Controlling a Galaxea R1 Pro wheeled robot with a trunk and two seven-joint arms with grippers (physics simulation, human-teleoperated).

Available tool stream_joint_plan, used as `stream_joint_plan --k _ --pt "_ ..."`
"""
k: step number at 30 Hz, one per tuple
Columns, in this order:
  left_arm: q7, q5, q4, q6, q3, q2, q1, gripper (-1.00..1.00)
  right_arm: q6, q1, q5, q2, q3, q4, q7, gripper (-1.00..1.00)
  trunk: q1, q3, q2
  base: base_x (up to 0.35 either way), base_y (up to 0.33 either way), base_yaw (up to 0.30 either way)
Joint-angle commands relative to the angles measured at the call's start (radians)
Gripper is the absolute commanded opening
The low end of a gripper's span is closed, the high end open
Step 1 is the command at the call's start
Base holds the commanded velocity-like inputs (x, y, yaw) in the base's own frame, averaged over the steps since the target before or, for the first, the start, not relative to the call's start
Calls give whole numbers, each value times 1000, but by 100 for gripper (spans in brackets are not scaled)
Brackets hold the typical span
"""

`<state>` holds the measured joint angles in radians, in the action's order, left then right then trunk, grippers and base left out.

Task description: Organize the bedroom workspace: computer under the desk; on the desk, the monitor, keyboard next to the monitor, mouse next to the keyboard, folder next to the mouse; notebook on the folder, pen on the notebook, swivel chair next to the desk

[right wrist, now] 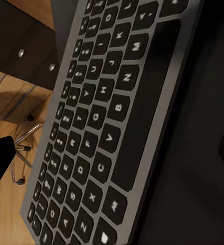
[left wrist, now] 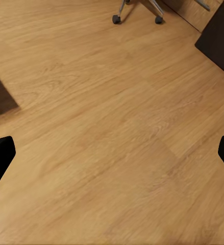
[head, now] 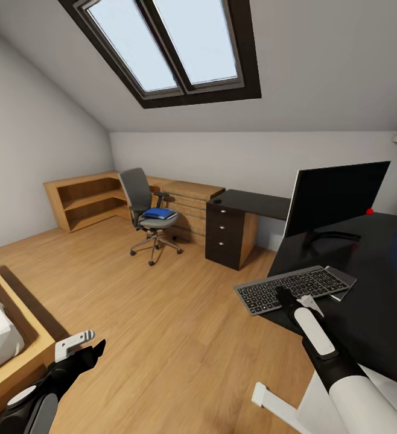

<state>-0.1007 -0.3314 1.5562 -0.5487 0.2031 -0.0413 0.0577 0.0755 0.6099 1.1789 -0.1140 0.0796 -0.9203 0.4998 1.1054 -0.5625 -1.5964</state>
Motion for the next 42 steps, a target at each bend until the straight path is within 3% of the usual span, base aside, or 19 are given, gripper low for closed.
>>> stream_joint_plan --k 1,42 --pt "-8 -11 1 -4 -1 0 1 100 3 1 2 -1 3 -2 7 100 0 -1 -1 113 84 0" --pt "-9 -11 1 2 -3 0 1 100 1 1 1 -1 1 -5 6 100 0 -1 -1 103 56 0"
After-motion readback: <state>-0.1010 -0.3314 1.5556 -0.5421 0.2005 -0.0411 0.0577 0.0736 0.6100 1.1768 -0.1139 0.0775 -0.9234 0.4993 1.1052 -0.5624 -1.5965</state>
